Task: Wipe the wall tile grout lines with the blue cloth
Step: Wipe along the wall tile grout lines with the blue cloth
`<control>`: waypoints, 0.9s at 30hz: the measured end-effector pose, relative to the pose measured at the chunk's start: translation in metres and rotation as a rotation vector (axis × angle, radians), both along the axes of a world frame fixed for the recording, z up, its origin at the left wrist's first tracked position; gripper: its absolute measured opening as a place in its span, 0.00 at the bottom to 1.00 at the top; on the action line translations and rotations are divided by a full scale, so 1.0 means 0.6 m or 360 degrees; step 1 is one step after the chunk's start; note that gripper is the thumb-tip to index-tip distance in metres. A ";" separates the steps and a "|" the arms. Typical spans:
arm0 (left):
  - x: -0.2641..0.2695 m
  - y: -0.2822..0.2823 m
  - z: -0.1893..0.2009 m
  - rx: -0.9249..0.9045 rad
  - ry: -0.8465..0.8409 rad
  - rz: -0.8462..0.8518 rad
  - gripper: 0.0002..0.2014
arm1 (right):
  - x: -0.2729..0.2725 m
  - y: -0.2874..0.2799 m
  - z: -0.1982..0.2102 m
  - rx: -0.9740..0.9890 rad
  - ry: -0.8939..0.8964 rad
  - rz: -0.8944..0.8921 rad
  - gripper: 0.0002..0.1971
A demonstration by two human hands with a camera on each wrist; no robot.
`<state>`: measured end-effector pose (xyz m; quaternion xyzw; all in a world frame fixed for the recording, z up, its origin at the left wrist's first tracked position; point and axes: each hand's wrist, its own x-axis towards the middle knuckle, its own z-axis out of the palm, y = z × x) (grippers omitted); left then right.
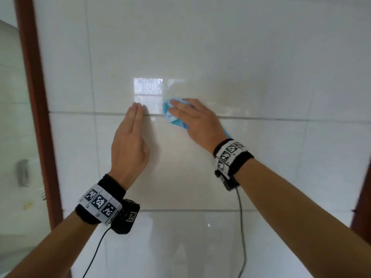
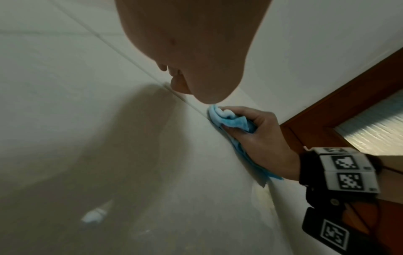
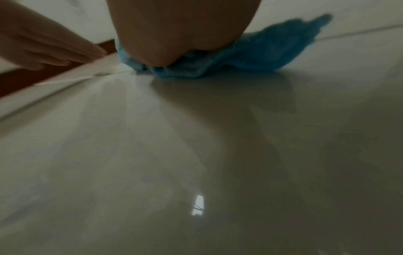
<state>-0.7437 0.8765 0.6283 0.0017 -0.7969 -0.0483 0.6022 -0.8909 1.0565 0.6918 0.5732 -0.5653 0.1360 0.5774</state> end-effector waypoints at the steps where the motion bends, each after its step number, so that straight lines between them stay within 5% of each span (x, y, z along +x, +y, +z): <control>1: -0.005 0.016 -0.005 0.0004 -0.0028 -0.0022 0.45 | -0.015 0.031 -0.003 -0.0078 -0.0002 -0.0007 0.23; 12: -0.091 0.217 -0.048 -0.0194 -0.0151 -0.0253 0.44 | -0.159 0.406 -0.072 -0.1200 -0.0578 -0.0250 0.30; 20: -0.160 0.335 -0.038 -0.0154 -0.0156 -0.0198 0.43 | -0.169 0.442 -0.025 -0.1230 -0.0635 -0.0057 0.28; 24: -0.176 0.347 -0.066 -0.0046 -0.0120 -0.0077 0.43 | -0.161 0.394 -0.141 -0.0718 -0.0500 -0.0039 0.31; 27: -0.175 0.345 -0.103 -0.0061 -0.0112 0.0020 0.40 | -0.147 0.382 -0.250 -0.0231 -0.0325 -0.0063 0.23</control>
